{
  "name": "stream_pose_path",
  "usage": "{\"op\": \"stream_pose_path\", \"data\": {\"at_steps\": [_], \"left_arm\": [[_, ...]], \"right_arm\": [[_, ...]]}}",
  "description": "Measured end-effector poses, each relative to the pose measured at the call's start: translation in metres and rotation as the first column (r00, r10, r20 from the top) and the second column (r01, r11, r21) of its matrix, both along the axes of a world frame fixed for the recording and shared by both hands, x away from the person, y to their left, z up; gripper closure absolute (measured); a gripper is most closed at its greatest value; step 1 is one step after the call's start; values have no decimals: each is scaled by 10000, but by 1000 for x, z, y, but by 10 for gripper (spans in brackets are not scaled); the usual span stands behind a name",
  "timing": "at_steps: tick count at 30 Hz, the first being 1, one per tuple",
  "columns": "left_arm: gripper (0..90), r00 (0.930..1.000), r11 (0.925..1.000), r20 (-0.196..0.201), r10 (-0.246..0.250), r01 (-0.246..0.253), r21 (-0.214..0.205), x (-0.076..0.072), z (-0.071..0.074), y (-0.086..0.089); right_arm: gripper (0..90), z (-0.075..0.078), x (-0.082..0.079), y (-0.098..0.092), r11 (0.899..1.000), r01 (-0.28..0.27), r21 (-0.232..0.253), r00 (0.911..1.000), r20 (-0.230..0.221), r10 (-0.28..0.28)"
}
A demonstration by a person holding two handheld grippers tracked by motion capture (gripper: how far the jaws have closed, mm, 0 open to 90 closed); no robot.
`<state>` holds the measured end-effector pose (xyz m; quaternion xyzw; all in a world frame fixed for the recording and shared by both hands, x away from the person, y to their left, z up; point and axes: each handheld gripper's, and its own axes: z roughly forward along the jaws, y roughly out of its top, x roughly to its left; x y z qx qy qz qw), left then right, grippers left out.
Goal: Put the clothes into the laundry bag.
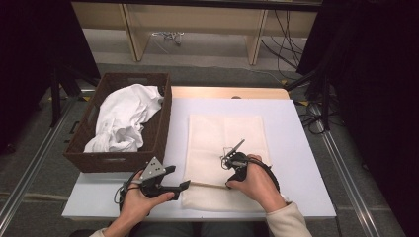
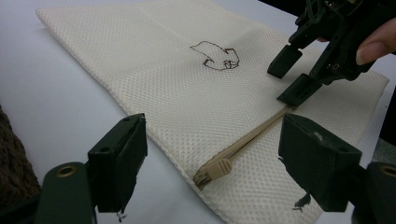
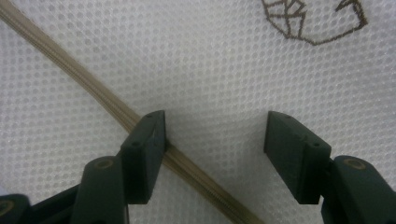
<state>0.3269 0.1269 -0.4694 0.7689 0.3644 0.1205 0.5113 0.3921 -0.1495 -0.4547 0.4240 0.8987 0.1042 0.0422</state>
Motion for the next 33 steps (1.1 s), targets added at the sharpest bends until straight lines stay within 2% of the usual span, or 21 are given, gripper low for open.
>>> {"op": "stream_pose_path", "data": {"at_steps": [4, 7, 13, 14, 17, 20, 21, 23, 24, 26, 29, 31, 33], "left_arm": [[234, 10000, 10000, -1, -11, 11, -7, 0, 0, 0], [234, 10000, 10000, -14, -19, 19, -25, 0, 0, 0], [234, 10000, 10000, -25, -2, 2, -32, 0, 0, 0], [234, 10000, 10000, -25, 17, -17, -29, 0, 0, 0], [234, 10000, 10000, -7, 22, -22, -38, 0, 0, 0], [234, 10000, 10000, -17, 13, -13, -18, 0, 0, 0], [234, 10000, 10000, -32, 25, -25, 15, 0, 0, 0], [234, 10000, 10000, -22, 13, -14, -33, 0, 0, 0], [234, 10000, 10000, -9, 2, -2, -2, 0, 0, 0], [234, 9999, 9999, 94, -128, 127, 83, 1, 0, 1], [234, 10000, 10000, -19, -11, 11, -13, 0, 0, 0], [234, 9999, 9999, 84, -118, 117, 82, 1, 0, 0], [234, 9999, 9999, 71, -123, 123, 80, 1, 0, 0]], "right_arm": [[400, -1, 0, 1, 9998, -159, -77, 9999, 20, 159], [392, -3, 2, 1, 9996, -224, -166, 9990, 383, 230], [414, -3, 1, 1, 9988, -462, -178, 9981, 409, 469], [437, -2, 2, 0, 9978, -655, -87, 9974, 308, 658], [430, -1, 0, 0, 9993, -364, -50, 9992, 169, 364], [411, 1, 1, -2, 9979, -646, 17, 9976, 269, 645], [410, 2, -1, -1, 9993, -365, 104, 9992, 174, 363], [404, 2, -1, -2, 9990, -433, -95, 9989, 192, 434], [406, 2, -1, -2, 9985, -531, -117, 9986, 55, 532], [409, 2, -1, -1, 9981, -617, 14, 9978, 231, 616], [395, 1, -3, 1, 9985, -522, -166, 9986, 0, 522], [393, -2, -2, 1, 9976, -667, -197, 9977, 118, 669], [393, -1, -1, 1, 9973, -695, -219, 9976, -60, 694]]}}
